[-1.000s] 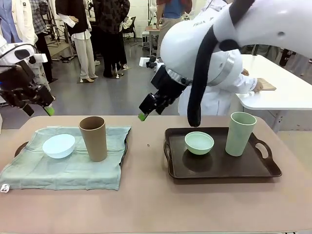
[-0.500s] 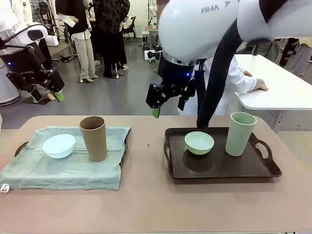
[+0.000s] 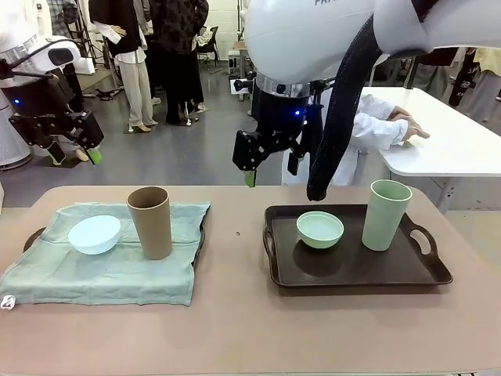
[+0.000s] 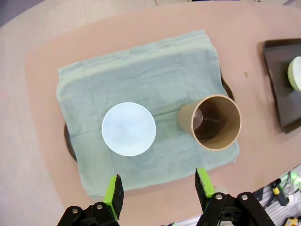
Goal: Set up a tray with a mat and arrange the tableware.
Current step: Place the Picnic Bowl and Reusable plastic cup back onto the Handle tray in front of the human's position, then pick up the Picnic Bowl and Reusable plastic cup from the Handle tray in front of the human's position and hold them in the air.
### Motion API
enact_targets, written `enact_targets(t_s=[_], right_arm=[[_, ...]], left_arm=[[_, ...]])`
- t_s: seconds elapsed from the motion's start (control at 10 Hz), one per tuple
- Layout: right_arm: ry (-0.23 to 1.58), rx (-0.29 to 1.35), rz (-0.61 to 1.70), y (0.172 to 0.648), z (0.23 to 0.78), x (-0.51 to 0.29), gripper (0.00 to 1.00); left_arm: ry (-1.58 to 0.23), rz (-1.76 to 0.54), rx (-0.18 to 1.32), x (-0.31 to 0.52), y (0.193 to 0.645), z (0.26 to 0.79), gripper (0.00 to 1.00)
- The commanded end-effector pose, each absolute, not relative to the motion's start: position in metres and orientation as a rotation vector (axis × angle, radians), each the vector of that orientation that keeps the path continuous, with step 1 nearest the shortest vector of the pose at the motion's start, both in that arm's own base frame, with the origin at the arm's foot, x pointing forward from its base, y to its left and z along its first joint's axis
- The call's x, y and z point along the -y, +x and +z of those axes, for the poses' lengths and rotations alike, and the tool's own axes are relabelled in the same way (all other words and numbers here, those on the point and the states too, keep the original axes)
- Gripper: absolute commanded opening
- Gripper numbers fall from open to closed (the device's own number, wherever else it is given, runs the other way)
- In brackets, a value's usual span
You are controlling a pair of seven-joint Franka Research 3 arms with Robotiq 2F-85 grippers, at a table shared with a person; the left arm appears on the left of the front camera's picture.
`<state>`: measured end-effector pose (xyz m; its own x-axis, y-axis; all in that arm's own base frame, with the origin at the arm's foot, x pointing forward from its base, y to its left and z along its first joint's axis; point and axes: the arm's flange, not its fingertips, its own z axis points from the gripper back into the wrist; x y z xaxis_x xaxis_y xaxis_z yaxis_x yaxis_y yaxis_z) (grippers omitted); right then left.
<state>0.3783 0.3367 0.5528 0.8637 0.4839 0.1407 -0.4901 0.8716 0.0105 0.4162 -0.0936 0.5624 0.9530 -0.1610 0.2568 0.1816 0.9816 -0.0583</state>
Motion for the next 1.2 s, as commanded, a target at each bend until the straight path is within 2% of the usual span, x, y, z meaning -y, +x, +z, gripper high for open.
enact_targets(t_s=[0.0, 1.1], right_arm=[[0.063, 0.150, 0.532, 0.3754, 0.5468, -0.3311, 1.00], [0.047, 0.137, 0.519, 0.3785, 0.5522, -0.3367, 1.00]], left_arm=[[-0.105, -0.192, 0.260, 0.0931, 0.4161, 0.5630, 0.81], [-0.082, -0.175, 0.254, 0.0938, 0.4161, 0.5624, 0.81]])
